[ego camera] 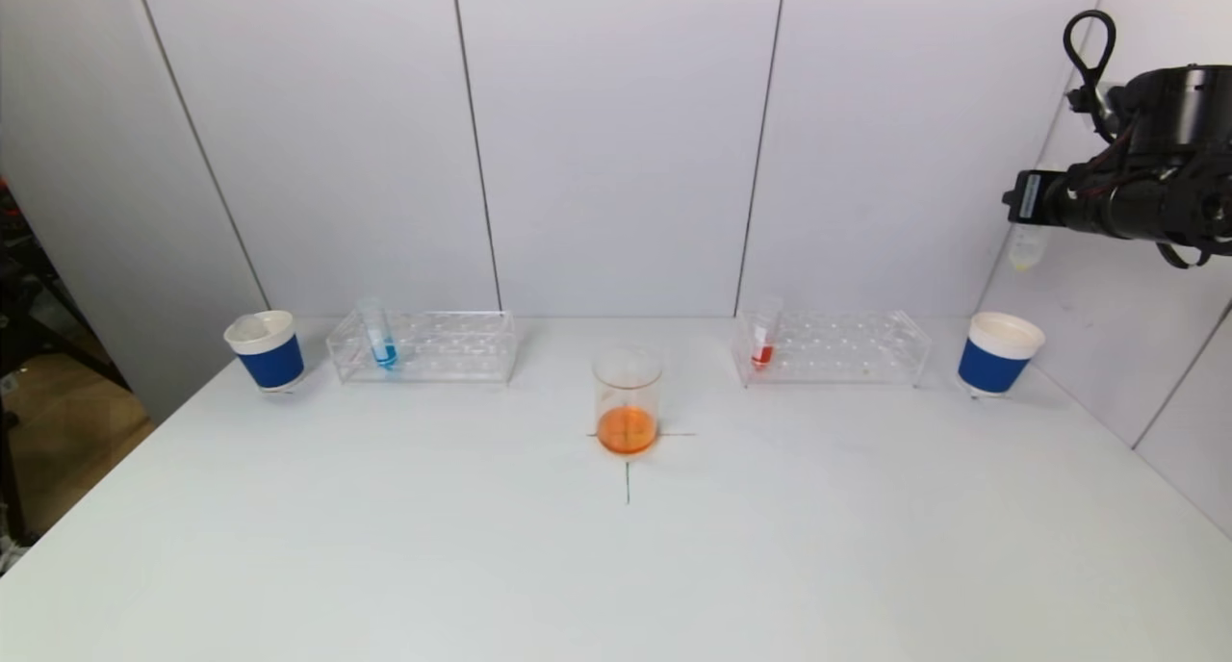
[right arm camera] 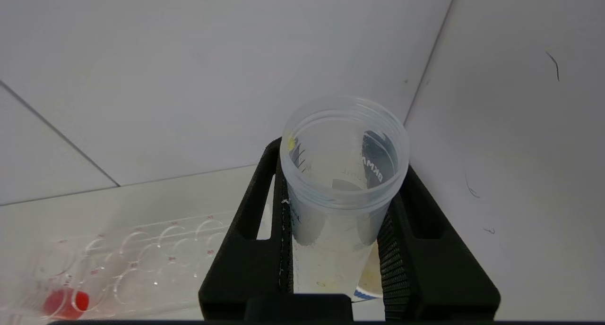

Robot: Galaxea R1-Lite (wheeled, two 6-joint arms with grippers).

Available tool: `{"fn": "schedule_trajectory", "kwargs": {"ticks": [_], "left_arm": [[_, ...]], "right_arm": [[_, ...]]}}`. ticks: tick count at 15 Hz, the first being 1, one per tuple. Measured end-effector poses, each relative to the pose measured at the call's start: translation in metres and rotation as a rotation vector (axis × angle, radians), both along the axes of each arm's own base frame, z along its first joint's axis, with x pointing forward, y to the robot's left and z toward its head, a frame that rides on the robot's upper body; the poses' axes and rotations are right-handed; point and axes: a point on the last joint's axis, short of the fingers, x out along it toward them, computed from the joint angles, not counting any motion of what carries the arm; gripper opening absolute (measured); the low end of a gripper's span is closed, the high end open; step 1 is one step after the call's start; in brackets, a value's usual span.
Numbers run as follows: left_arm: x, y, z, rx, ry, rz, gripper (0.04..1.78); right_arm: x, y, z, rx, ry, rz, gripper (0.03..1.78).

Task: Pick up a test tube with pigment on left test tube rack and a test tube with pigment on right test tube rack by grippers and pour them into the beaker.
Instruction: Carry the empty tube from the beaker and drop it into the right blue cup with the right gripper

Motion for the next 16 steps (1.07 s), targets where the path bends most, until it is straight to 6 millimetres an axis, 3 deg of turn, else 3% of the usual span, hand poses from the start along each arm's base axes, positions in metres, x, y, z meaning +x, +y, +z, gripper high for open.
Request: {"fn": "schedule_trajectory", "kwargs": {"ticks": [6, 16], "left_arm": [[0.000, 0.000, 0.000, 0.000, 0.000, 0.000, 1.77], [0.000, 0.000, 0.000, 0.000, 0.000, 0.000, 1.77]], "right_arm": [[0.018, -0.022, -0.039, 0.012, 0.067, -0.041, 0.56], [0.032, -0.043, -0.079, 0.017, 0.078, -0.075, 0.56]]}}
